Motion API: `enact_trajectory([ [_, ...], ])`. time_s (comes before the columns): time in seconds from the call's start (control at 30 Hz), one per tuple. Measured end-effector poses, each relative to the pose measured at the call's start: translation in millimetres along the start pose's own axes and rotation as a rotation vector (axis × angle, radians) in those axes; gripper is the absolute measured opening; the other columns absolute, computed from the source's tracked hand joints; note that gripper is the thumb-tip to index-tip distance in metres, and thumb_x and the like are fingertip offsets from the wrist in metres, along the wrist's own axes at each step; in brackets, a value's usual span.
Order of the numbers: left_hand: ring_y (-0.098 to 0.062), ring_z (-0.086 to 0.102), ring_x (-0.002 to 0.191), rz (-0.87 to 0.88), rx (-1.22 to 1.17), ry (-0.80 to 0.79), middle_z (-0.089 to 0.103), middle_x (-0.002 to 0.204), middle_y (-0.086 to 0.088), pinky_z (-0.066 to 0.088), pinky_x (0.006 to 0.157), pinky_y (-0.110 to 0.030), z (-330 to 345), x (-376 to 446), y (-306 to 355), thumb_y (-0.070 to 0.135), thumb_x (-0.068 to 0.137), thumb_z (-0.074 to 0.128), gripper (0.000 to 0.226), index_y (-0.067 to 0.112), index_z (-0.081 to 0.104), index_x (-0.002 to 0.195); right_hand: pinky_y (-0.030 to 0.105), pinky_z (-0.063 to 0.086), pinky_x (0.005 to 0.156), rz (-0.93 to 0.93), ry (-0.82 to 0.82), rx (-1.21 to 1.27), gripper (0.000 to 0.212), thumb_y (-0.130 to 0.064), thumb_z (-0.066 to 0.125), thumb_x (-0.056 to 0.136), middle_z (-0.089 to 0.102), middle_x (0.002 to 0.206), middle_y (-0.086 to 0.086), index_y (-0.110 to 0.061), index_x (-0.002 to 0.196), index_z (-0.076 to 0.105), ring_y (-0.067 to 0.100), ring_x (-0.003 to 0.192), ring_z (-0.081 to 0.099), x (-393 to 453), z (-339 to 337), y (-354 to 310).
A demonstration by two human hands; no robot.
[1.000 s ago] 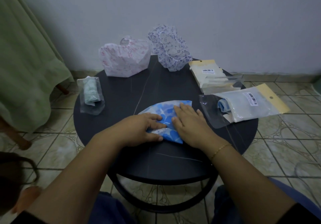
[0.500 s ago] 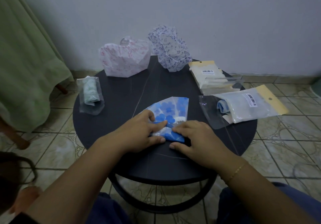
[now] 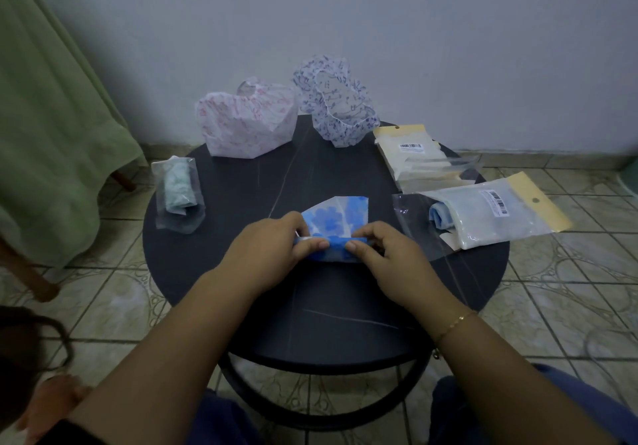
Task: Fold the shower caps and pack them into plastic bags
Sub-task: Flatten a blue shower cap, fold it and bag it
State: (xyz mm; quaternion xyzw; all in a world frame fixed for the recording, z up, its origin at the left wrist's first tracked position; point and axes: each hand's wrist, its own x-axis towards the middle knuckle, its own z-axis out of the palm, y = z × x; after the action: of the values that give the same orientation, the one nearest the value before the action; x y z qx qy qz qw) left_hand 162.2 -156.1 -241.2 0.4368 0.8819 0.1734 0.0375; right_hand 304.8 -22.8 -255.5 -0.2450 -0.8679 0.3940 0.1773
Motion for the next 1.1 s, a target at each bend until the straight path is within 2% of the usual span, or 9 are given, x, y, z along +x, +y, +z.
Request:
enact_trajectory([
  [0.13, -0.011, 0.056, 0.085, 0.053, 0.119, 0.112, 0.058, 0.086, 0.010, 0.032, 0.079, -0.028, 4.3, 6.3, 3.3, 0.064, 0.086, 0.040, 0.039, 0.029, 0.058, 0.094, 0.006, 0.037, 0.067, -0.002, 0.175, 0.028, 0.007, -0.025, 0.066, 0.085, 0.054, 0.091, -0.007, -0.023, 0.092, 0.064, -0.001, 0.076, 0.050, 5.0, 8.5, 0.9],
  [0.27, -0.008, 0.052, 0.096, 0.015, 0.113, 0.116, 0.053, 0.095, 0.010, 0.027, 0.090, -0.031, 9.6, 13.0, -0.3, 0.065, 0.086, 0.038, 0.041, 0.035, 0.064, 0.095, 0.010, 0.036, 0.064, 0.032, 0.226, 0.038, 0.019, -0.023, 0.066, 0.086, 0.053, 0.086, -0.004, -0.017, 0.104, 0.065, 0.003, 0.071, 0.049, 8.0, 12.9, 0.9],
  [0.53, -0.009, 0.049, 0.101, -0.005, 0.100, 0.139, 0.054, 0.100, 0.012, 0.022, 0.087, -0.030, 17.2, 17.7, 0.1, 0.067, 0.084, 0.042, 0.041, 0.036, 0.061, 0.102, 0.021, 0.034, 0.077, 0.011, 0.232, -0.167, 0.013, -0.022, 0.061, 0.089, 0.050, 0.095, -0.004, -0.013, 0.098, 0.064, 0.015, 0.097, 0.049, 11.0, 18.8, 4.1],
  [0.63, -0.011, 0.052, 0.098, -0.022, 0.089, 0.181, 0.055, 0.101, 0.011, 0.024, 0.086, -0.029, 19.7, 19.5, 1.6, 0.065, 0.082, 0.049, 0.039, 0.033, 0.061, 0.100, 0.033, 0.044, 0.076, -0.132, 0.288, -0.320, 0.009, -0.013, 0.059, 0.085, 0.057, 0.093, 0.004, -0.012, 0.089, 0.068, 0.024, 0.091, 0.055, 8.9, 23.6, 3.6],
  [0.77, -0.021, 0.058, 0.084, 0.173, 0.061, 0.367, 0.062, 0.089, 0.003, 0.032, 0.077, -0.029, 22.4, 16.3, 15.0, 0.039, 0.081, 0.067, 0.020, 0.021, 0.067, 0.086, 0.024, 0.038, 0.064, -0.290, 0.230, -0.514, 0.030, -0.015, 0.041, 0.074, 0.066, 0.086, -0.002, -0.016, 0.086, 0.069, 0.021, 0.082, 0.065, 2.9, 27.7, 3.8],
  [0.87, -0.016, 0.056, 0.093, 0.109, 0.050, 0.219, 0.061, 0.095, 0.007, 0.040, 0.076, -0.029, 23.0, 13.4, 22.6, 0.033, 0.092, 0.052, 0.019, 0.022, 0.067, 0.093, 0.028, 0.044, 0.065, -0.244, 0.147, -0.517, 0.039, -0.020, 0.035, 0.077, 0.069, 0.095, 0.000, -0.014, 0.095, 0.069, 0.020, 0.089, 0.067, 0.0, 25.5, 1.5],
  [0.93, -0.013, 0.056, 0.096, 0.078, 0.030, 0.167, 0.063, 0.099, 0.009, 0.044, 0.078, -0.030, 22.0, 15.4, 18.4, 0.042, 0.092, 0.048, 0.026, 0.025, 0.068, 0.096, 0.035, 0.046, 0.078, -0.210, 0.077, -0.534, 0.052, -0.028, 0.027, 0.081, 0.065, 0.115, 0.002, -0.012, 0.113, 0.064, 0.019, 0.109, 0.060, -2.2, 25.8, -0.6],
  [1.0, -0.009, 0.056, 0.100, 0.108, 0.013, 0.085, 0.063, 0.106, 0.011, 0.043, 0.080, -0.025, 16.9, 15.7, 14.4, 0.055, 0.086, 0.054, 0.036, 0.027, 0.067, 0.105, 0.036, 0.035, 0.095, -0.175, 0.019, -0.552, 0.061, -0.035, 0.019, 0.085, 0.050, 0.137, 0.000, -0.014, 0.133, 0.050, 0.015, 0.129, 0.043, -3.8, 25.2, -1.3],
  [1.1, -0.007, 0.050, 0.113, 0.131, -0.004, -0.081, 0.053, 0.122, 0.012, 0.038, 0.090, -0.021, 10.1, 13.5, 7.5, 0.056, 0.076, 0.066, 0.055, 0.028, 0.058, 0.123, 0.029, 0.022, 0.104, -0.170, -0.018, -0.567, 0.049, -0.031, 0.030, 0.095, 0.034, 0.148, -0.007, -0.021, 0.143, 0.036, 0.008, 0.138, 0.025, -2.1, 20.3, 0.9],
])
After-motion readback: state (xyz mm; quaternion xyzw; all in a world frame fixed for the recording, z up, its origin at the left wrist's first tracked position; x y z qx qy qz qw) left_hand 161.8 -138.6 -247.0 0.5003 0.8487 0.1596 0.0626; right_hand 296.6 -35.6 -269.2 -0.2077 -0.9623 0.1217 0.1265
